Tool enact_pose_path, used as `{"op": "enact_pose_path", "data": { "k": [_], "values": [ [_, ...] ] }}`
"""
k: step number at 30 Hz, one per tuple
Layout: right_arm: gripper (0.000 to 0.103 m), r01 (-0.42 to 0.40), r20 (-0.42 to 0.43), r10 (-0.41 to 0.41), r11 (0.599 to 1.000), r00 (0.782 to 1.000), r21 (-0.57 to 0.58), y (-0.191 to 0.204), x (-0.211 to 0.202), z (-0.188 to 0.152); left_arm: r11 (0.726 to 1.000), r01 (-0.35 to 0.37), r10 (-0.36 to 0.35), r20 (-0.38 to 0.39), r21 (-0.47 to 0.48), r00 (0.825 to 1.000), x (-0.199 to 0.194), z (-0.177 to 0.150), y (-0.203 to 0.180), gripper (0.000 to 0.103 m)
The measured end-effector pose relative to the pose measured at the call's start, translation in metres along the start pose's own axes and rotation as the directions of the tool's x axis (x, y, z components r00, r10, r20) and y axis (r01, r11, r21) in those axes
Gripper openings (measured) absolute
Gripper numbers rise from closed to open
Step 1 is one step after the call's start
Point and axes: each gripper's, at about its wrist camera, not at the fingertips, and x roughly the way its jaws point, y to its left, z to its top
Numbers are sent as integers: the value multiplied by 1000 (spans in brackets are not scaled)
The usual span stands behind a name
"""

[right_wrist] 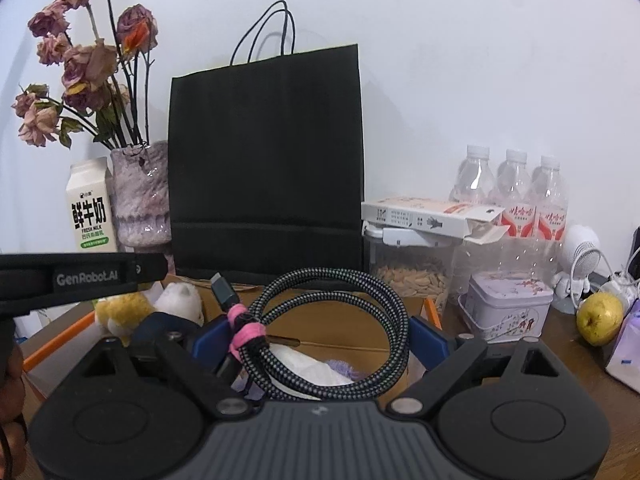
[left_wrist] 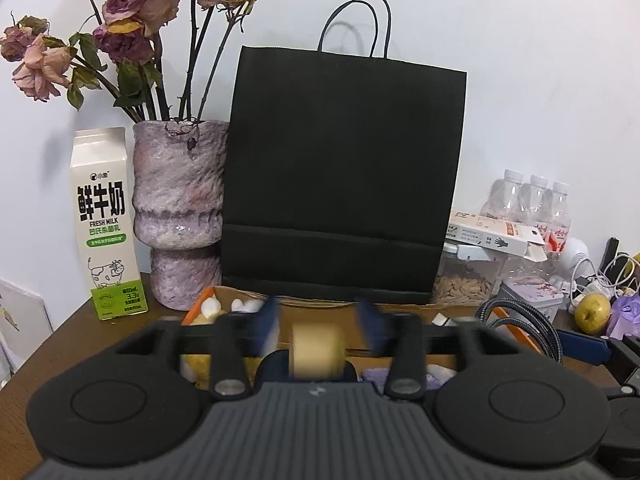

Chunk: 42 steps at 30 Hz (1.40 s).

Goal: Organize objects
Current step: 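Drop the cable into the box with the right gripper while the left gripper sets the sponge on the case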

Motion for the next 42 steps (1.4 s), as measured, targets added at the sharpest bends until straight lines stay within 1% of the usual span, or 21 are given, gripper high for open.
{"op": "enact_pose_path", "data": {
  "k": [1,2,3,4,10,14,22,31,42],
  "values": [
    [98,-3,-1,3,1000,1000,8,-1,0,0,1000,-9,9,7,-2,1000,-1,0,0,97],
    [103,-2,5,1,1000,1000,14,-2,0,-1,1000,-25,25,22,-5,999,-2,0,0,103],
    [103,4,15,-4,1000,1000,17,-2,-1,-1,999,-45,45,42,-4,998,-4,-1,-1,103],
    [103,11,20,-12,1000,1000,16,-2,-2,-1,999,-53,53,45,1,998,-4,-1,-1,103],
    [103,21,23,-22,1000,999,20,-3,-4,0,998,-62,63,16,-16,998,-1,1,3,103],
    [103,27,21,-27,999,999,23,-5,-6,0,998,-62,63,15,-21,998,-2,1,5,103],
    [103,31,20,-31,999,999,27,-5,-10,3,999,-52,52,21,-13,998,-5,2,7,103],
    [103,16,26,-17,1000,1000,22,-3,-21,5,999,-36,36,22,-5,999,-17,5,13,103],
    [103,7,30,-8,1000,1000,12,0,-49,3,1000,-7,7,11,14,1000,-49,0,19,103]
  ]
}}
